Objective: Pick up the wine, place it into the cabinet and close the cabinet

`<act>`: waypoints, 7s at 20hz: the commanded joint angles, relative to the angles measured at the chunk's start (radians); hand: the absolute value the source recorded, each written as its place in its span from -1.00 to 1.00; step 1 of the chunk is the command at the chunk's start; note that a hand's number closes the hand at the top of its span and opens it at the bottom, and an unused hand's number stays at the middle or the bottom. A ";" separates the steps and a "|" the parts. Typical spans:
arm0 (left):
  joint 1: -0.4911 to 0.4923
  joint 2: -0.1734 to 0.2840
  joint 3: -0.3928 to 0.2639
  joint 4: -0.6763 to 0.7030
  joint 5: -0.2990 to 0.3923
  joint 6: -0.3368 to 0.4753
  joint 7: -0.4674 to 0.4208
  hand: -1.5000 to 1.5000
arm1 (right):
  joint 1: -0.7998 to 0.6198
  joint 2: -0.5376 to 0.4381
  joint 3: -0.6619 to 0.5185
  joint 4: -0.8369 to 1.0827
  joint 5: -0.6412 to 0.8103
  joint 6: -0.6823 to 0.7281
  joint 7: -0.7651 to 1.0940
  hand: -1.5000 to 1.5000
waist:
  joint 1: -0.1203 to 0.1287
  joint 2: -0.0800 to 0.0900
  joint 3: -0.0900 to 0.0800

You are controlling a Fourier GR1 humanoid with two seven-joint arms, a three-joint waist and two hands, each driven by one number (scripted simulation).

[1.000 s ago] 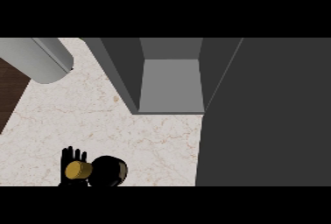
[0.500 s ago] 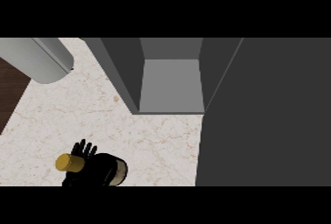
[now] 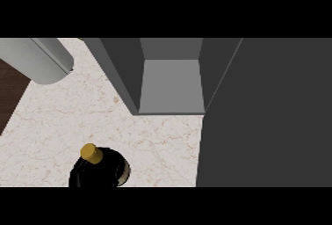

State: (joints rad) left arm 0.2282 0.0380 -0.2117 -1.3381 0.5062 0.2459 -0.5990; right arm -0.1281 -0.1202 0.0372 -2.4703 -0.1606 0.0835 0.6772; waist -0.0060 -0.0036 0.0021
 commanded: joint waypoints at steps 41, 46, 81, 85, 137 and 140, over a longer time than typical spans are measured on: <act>-0.335 0.113 -0.147 -0.513 -0.255 0.001 0.507 1.00 | 0.066 0.013 -0.108 -0.084 -0.166 0.080 0.002 -1.00 | -0.006 0.001 -0.001; -0.342 0.028 -0.198 -0.499 -0.300 0.046 0.517 1.00 | 0.102 0.050 -0.050 -0.078 -0.107 0.083 -0.036 -1.00 | -0.001 0.002 -0.002; -0.764 -0.038 -0.270 -0.128 -0.217 0.454 0.478 1.00 | 0.130 0.066 -0.021 -0.094 -0.077 0.077 -0.052 -1.00 | -0.005 0.002 -0.002; -0.763 -0.038 -0.250 -0.019 -0.231 0.413 0.413 1.00 | 0.103 0.039 -0.063 -0.061 -0.106 0.091 -0.068 -1.00 | -0.005 0.003 -0.002; -1.256 -0.026 0.107 0.932 -0.074 0.296 -0.063 1.00 | 0.063 0.022 -0.081 -0.044 -0.160 0.099 -0.032 -1.00 | -0.033 0.013 -0.002; -1.306 -0.024 0.115 0.963 -0.075 0.292 -0.041 1.00 | 0.017 0.026 -0.067 -0.032 -0.138 0.080 -0.011 -1.00 | -0.025 0.011 -0.003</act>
State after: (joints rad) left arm -1.0169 0.0080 -0.1325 -0.4258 0.4324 0.5411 -0.6427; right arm -0.0865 -0.0792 0.0005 -2.4159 -0.2065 0.1850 0.5946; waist -0.0382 0.0095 -0.0005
